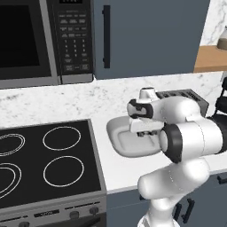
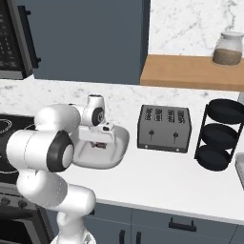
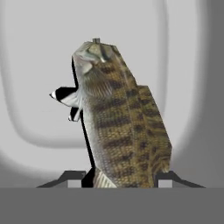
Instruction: Place one tomato and one fish in each tupperware on the nearby counter, to pack two identical lunches.
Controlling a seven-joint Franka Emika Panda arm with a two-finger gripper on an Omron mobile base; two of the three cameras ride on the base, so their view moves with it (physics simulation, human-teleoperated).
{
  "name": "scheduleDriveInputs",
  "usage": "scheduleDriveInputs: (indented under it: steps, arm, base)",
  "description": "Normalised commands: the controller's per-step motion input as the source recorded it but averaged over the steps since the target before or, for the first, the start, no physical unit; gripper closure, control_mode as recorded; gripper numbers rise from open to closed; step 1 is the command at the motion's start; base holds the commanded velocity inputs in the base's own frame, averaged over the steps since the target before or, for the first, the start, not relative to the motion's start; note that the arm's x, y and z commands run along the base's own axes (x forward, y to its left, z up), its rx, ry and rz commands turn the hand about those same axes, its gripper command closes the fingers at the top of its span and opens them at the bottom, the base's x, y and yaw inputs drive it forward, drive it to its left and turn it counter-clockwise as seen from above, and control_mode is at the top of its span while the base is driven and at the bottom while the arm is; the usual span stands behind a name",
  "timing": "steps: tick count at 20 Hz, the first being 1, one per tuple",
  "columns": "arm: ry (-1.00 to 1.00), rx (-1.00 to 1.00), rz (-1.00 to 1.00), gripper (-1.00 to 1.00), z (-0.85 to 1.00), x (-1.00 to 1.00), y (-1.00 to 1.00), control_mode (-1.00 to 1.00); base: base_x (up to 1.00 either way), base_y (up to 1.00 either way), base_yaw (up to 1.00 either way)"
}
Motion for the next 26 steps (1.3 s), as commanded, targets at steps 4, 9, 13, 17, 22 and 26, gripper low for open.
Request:
scheduleDriveInputs:
  steps: [4,9,13,17,22,26]
  arm:
    - [0.04,0.0,0.11,1.0,-0.6,0.42,-0.05,-1.0]
    - [0.0,0.0,0.12,1.0,-0.66,0.18,0.0,-1.0]
    - [-0.01,0.0,0.06,1.0,-0.2,-0.07,0.0,-1.0]
    - [-0.15,0.0,0.01,1.0,0.0,-0.18,0.0,-1.0]
    - [-0.16,0.01,-0.04,1.0,0.01,0.07,0.0,-1.0]
    - [-0.02,0.0,-0.07,1.0,0.0,0.24,0.01,-1.0]
  base:
    - [0.0,0.0,0.0]
    - [0.0,0.0,0.0]
    - [0.0,0.0,0.0]
    - [0.0,0.0,0.0]
    - [0.0,0.0,0.0]
    - [0.0,0.0,0.0]
